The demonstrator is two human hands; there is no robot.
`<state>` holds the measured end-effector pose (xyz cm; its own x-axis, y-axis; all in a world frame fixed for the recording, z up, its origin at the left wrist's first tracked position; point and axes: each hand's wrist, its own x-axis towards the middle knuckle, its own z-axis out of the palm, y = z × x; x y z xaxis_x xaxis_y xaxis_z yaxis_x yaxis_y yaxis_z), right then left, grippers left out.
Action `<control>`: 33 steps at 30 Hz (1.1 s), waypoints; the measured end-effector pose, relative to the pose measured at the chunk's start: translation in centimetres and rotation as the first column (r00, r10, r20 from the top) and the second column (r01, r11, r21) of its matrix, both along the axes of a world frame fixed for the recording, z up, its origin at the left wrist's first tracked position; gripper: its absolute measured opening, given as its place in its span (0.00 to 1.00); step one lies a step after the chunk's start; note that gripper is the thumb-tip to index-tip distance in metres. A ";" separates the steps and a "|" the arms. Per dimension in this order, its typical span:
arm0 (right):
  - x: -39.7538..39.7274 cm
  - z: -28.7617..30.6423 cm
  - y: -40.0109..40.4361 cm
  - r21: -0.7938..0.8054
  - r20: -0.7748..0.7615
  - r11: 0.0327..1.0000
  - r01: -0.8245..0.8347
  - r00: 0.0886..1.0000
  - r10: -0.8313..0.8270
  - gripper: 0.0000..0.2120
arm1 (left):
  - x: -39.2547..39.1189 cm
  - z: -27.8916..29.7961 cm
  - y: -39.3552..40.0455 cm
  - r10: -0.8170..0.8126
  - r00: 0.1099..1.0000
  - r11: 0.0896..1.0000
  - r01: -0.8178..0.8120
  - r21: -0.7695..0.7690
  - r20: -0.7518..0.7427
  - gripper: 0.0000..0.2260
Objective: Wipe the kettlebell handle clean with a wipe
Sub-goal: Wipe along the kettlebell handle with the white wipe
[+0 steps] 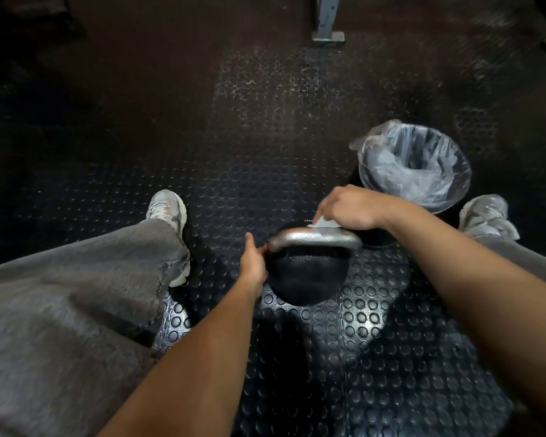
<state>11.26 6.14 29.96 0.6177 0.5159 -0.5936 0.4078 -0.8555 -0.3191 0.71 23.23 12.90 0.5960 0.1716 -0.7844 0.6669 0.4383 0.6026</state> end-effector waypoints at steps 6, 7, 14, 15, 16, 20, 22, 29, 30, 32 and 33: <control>1.1 -2.7 0.8 -0.151 -0.059 0.986 -0.068 0.996 0.060 0.15 | 0.0 0.2 -0.1 0.000 1.000 1.000 0.000 0.003 -0.011 0.35; 1.3 -2.7 1.5 -0.079 -0.077 0.997 -0.015 0.997 0.009 0.14 | 0.1 0.1 0.0 -0.003 1.000 1.000 0.003 0.007 -0.010 0.35; 0.3 -1.2 -1.0 0.150 -0.099 0.980 0.131 0.988 -0.117 0.18 | 0.0 0.2 0.0 -0.002 1.000 1.000 0.002 0.015 0.008 0.35; 0.4 -1.4 -1.5 0.055 -0.040 0.996 0.068 0.997 -0.066 0.18 | 0.0 0.3 0.0 0.002 1.000 1.000 -0.002 0.018 0.011 0.35; 0.8 -2.1 -1.7 -0.053 -0.010 0.998 0.016 1.000 -0.017 0.18 | -0.1 0.2 0.0 0.010 1.000 1.000 -0.010 0.018 0.012 0.35; 1.3 -3.0 0.7 -0.179 -0.030 0.982 -0.062 0.998 0.057 0.15 | -0.1 0.2 0.0 0.009 1.000 1.000 -0.010 0.015 0.014 0.35; 1.6 -2.9 2.5 -0.084 -0.059 0.996 -0.042 0.998 0.037 0.15 | 0.0 0.3 0.1 0.003 1.000 1.000 -0.004 0.011 0.013 0.34; 0.4 -0.3 0.3 0.139 -0.066 0.984 0.112 0.992 -0.104 0.17 | 0.0 -0.6 0.2 -0.007 1.000 1.000 0.007 0.019 0.012 0.34; 0.4 -0.6 -0.5 0.073 -0.029 0.994 0.084 0.996 -0.082 0.18 | 0.0 -0.7 0.2 -0.010 1.000 1.000 0.010 0.022 0.016 0.35; 0.7 -1.4 -1.2 -0.097 0.001 0.995 0.017 1.000 -0.017 0.18 | -0.1 -0.6 0.2 -0.019 1.000 0.999 0.018 0.029 0.015 0.35; 0.9 -1.7 -1.0 -0.143 0.005 0.990 -0.005 1.000 0.006 0.18 | -0.1 -0.6 0.2 -0.014 1.000 0.999 0.014 0.034 0.013 0.36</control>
